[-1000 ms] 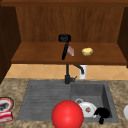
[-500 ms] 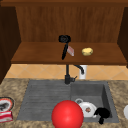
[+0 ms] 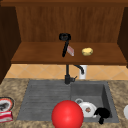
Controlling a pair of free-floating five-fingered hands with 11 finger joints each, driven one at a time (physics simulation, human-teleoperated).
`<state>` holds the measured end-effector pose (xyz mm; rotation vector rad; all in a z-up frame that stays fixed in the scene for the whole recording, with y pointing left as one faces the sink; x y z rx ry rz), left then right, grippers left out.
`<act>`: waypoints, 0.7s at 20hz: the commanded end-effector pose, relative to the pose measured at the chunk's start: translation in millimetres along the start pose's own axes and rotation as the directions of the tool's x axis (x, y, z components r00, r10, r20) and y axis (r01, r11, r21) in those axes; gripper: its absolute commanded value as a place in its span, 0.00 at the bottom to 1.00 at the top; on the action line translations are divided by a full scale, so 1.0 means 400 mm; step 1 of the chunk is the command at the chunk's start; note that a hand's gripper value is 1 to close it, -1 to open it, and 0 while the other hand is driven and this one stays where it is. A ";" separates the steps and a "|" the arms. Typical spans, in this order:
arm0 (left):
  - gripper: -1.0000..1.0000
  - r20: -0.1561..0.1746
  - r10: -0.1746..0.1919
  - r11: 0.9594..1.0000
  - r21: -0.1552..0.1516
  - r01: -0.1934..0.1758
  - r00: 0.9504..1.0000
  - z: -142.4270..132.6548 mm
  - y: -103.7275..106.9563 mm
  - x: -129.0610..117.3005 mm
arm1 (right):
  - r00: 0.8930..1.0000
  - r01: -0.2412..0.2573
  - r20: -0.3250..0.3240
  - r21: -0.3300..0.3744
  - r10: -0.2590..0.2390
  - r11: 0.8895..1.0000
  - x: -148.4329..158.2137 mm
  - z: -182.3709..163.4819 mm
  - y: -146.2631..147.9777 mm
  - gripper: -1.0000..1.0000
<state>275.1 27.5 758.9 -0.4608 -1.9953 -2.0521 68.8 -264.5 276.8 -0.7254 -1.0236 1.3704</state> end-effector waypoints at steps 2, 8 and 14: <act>0.00 0.096 0.002 0.996 -0.084 0.006 0.995 0.000 -0.003 -0.002 | 1.000 0.000 0.000 0.000 0.000 1.000 0.000 0.000 0.000 0.50; 0.00 0.105 0.003 0.996 -0.087 0.006 0.995 0.000 -0.023 -0.011 | 1.000 0.000 0.000 0.000 0.000 1.000 0.000 0.000 0.000 0.50; 0.00 0.090 0.011 0.998 -0.063 -0.005 0.996 -0.012 -0.022 -0.014 | 1.000 0.000 0.000 0.000 0.000 1.000 0.000 0.000 0.000 0.50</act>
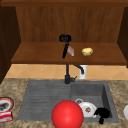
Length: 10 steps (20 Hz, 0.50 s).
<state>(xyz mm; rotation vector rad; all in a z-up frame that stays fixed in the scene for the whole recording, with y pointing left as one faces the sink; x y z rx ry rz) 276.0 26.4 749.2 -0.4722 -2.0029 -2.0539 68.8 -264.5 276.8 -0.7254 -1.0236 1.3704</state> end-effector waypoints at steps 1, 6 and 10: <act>0.00 0.075 0.016 0.998 -0.062 -0.012 0.997 -0.010 0.000 -0.004 | 1.000 0.000 0.000 0.000 0.000 1.000 0.000 0.000 0.000 0.50; 0.00 -0.032 0.051 0.999 -0.002 -0.052 0.998 -0.034 0.025 -0.066 | 1.000 0.000 0.000 0.000 0.000 1.000 0.000 0.000 0.000 0.50; 0.00 0.000 0.009 1.000 -0.003 -0.009 1.000 -0.032 0.004 -0.052 | 1.000 0.000 0.000 0.000 0.000 1.000 0.000 0.000 0.000 0.50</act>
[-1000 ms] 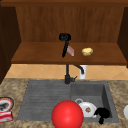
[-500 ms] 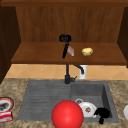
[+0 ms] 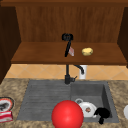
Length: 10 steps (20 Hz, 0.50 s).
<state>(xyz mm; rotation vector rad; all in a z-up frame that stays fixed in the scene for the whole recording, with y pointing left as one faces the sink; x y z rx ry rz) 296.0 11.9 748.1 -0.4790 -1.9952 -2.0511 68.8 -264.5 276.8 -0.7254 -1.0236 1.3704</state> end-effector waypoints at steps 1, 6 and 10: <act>0.00 0.016 0.000 1.000 -0.004 0.000 1.000 0.000 -0.027 -0.011 | 1.000 0.000 0.000 0.000 0.000 1.000 0.000 0.000 0.000 0.50; 0.00 0.032 -0.011 0.999 0.045 0.009 0.999 0.024 -0.095 -0.108 | 1.000 0.000 0.000 0.000 0.000 1.000 0.000 0.000 0.000 0.50; 0.00 0.027 -0.008 1.000 0.025 0.007 1.000 0.030 -0.118 -0.209 | 1.000 0.000 0.000 0.000 0.000 1.000 0.000 0.000 0.000 0.50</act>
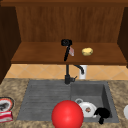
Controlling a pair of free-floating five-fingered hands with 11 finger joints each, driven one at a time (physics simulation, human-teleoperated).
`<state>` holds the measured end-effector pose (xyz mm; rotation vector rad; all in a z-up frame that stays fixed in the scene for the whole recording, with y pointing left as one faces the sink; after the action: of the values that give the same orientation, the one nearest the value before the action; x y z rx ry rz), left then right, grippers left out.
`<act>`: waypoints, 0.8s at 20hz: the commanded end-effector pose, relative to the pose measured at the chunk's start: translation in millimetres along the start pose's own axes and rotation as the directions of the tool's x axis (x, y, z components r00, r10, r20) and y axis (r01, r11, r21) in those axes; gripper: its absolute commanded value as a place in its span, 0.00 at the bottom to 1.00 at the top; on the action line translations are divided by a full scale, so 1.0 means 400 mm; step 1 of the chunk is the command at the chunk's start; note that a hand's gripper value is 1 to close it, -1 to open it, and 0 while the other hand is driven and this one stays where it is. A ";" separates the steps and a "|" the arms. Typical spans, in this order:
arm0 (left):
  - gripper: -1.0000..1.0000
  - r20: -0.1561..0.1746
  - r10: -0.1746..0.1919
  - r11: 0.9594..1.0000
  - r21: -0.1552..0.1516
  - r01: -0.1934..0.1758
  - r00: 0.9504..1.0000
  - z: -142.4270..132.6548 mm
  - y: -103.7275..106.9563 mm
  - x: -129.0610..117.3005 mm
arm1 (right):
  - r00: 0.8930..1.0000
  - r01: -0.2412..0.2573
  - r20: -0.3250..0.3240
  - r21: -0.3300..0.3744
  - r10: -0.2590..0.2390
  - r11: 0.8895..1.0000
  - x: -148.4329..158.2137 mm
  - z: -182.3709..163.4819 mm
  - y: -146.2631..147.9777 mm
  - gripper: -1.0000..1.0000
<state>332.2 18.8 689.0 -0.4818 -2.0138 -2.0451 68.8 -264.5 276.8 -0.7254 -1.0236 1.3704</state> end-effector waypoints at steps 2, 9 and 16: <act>0.00 0.020 0.000 1.000 0.002 0.000 1.000 0.014 -0.025 -0.116 | 1.000 0.000 0.000 0.000 0.000 1.000 0.000 0.000 0.000 0.50; 0.00 0.027 0.054 0.999 -0.006 -0.054 0.998 0.034 0.003 -0.223 | 1.000 0.000 0.000 0.000 0.000 1.000 0.000 0.000 0.000 0.50; 0.00 0.027 0.057 0.998 -0.019 -0.057 0.998 0.023 0.009 -0.315 | 1.000 0.000 0.000 0.000 0.000 1.000 0.000 0.000 0.000 0.50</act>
<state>437.0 24.1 651.8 -0.5024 -2.0053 -2.0316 68.8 -264.5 276.8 -0.7254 -1.0236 1.3704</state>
